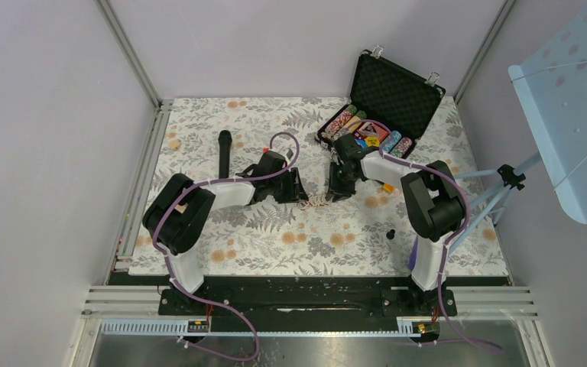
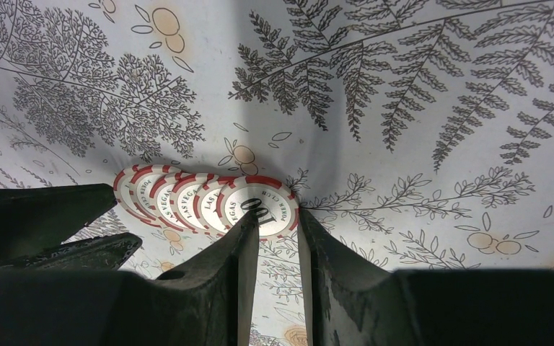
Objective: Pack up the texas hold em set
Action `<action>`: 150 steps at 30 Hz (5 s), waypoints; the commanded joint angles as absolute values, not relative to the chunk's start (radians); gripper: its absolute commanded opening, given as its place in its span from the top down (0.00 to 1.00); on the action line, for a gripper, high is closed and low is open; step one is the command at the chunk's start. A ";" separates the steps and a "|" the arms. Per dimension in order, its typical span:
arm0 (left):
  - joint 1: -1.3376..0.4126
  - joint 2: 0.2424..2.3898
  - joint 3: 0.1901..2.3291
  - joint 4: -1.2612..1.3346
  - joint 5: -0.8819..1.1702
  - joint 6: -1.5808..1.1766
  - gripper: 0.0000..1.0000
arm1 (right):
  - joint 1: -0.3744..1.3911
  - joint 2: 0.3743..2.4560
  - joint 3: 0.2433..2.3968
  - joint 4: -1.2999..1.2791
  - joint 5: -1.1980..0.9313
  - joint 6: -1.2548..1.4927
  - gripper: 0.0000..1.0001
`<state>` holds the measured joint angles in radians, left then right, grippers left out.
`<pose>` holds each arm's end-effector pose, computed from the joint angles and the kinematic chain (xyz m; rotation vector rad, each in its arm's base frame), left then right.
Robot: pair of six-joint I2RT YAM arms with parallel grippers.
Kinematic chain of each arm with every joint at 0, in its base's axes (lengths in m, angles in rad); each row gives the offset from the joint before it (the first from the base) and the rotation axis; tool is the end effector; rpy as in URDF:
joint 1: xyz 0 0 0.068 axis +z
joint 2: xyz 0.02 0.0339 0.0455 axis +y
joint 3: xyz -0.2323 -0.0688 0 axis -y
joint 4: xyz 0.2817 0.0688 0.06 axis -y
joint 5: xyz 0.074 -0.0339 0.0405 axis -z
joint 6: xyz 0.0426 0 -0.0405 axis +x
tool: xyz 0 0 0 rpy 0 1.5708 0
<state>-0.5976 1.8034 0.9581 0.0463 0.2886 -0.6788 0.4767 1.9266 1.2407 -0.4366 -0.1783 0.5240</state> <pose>0.3118 -0.2269 0.0863 0.0467 2.5400 -0.9098 0.3583 0.1935 0.0948 0.0091 2.7865 0.5232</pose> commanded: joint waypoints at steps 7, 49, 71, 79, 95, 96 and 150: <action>-0.602 1.808 0.966 0.077 0.305 -0.684 0.62 | 0.495 1.955 1.261 -0.466 -0.186 0.528 0.67; -0.611 1.818 0.925 0.085 0.287 -0.754 0.62 | 0.503 1.959 1.275 -0.477 -0.183 0.525 0.67; -0.613 1.718 0.888 0.037 0.198 -0.754 0.59 | 0.506 1.963 1.275 -0.477 -0.176 0.524 0.67; -0.613 1.766 0.890 0.067 0.225 -0.765 0.59 | 0.506 1.960 1.275 -0.478 -0.173 0.525 0.67; -0.614 1.798 0.888 0.113 0.254 -0.792 0.59 | 0.508 1.958 1.278 -0.487 -0.171 0.520 0.67; -0.614 1.801 0.890 0.113 0.255 -0.793 0.59 | 0.509 1.959 1.278 -0.488 -0.172 0.520 0.67; -0.613 1.818 0.896 0.128 0.284 -0.784 0.64 | 0.556 1.998 1.278 -0.407 -0.308 0.594 0.68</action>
